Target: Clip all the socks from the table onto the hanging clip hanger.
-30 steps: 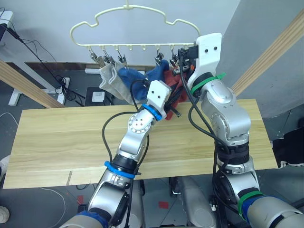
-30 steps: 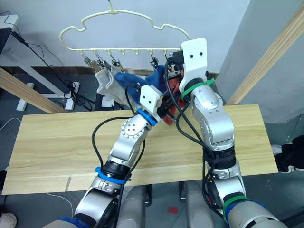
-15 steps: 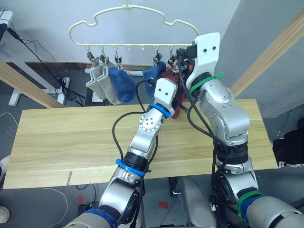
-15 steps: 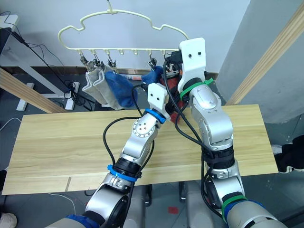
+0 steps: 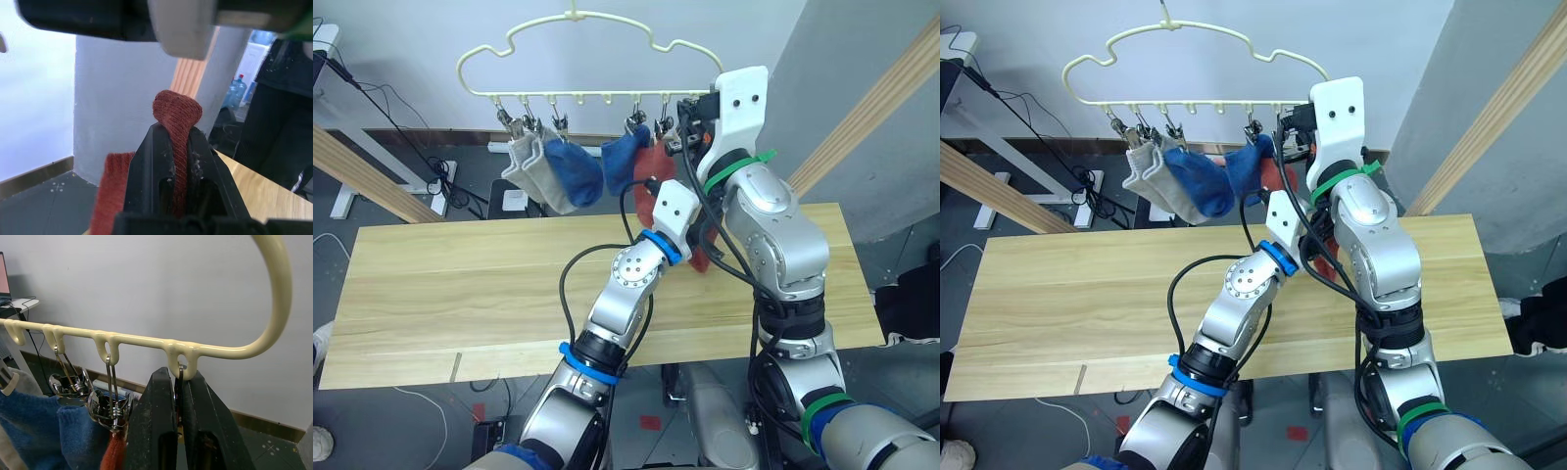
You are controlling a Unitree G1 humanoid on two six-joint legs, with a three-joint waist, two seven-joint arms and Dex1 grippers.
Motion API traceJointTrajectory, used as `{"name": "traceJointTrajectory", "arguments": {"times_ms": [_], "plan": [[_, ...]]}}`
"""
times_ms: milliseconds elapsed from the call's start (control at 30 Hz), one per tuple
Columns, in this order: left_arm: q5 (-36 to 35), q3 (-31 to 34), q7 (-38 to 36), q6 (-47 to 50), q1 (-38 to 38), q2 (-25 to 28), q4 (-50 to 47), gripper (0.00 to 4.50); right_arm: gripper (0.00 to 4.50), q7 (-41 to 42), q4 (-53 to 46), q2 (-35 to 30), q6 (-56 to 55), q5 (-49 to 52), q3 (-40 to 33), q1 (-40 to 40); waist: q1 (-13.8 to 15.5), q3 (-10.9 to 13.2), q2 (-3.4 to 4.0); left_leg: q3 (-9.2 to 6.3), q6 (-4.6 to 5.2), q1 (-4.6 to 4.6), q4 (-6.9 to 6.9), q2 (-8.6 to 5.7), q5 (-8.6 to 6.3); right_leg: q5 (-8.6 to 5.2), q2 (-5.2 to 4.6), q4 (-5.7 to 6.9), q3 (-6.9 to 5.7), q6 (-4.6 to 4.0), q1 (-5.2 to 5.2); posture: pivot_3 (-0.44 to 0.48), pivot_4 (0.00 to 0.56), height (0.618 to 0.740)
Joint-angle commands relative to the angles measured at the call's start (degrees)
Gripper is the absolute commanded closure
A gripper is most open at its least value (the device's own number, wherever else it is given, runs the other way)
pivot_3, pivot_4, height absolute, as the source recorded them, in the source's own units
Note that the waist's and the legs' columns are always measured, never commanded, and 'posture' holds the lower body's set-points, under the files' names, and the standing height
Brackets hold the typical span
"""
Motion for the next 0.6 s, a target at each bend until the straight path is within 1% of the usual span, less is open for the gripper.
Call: {"name": "traceJointTrajectory", "arguments": {"times_ms": [33,200,433,600], "plan": [[1.32,2.27,4.44,-1.03,-3.63,-0.79,3.52,4.50,4.50,-0.23,-3.22,0.31,-0.37,0.30,-0.06,-0.93,-0.02,0.00,0.00,0.00,0.01,0.00,0.00,0.00,0.00,0.00,0.00,0.00,0.00,0.00,0.00,-0.116,0.389,0.740],[3.66,3.69,7.60,-3.80,-5.41,0.67,6.96,4.50,4.50,-0.24,-3.29,0.41,-0.16,0.34,-0.12,-0.98,-0.02,0.00,0.00,0.03,0.02,0.00,-0.05,-0.02,0.00,0.06,0.00,-0.04,0.01,-0.09,0.00,-0.118,0.392,0.740],[5.18,4.71,10.60,-8.02,-5.91,1.26,7.17,4.50,4.50,-0.36,-3.41,0.49,-0.15,0.22,-0.11,-0.83,0.04,0.00,0.00,0.02,0.02,-0.05,-0.02,-0.03,0.00,0.07,-0.04,-0.04,-0.01,-0.10,-0.03,-0.118,0.392,0.740],[5.27,4.51,10.62,-10.58,-6.06,1.34,6.60,4.50,4.50,-0.55,-3.54,0.48,0.00,0.10,-0.13,-0.65,0.03,0.00,0.00,0.02,0.02,-0.04,-0.02,-0.02,0.00,0.07,-0.03,-0.03,-0.01,-0.09,-0.03,-0.118,0.392,0.740]]}}
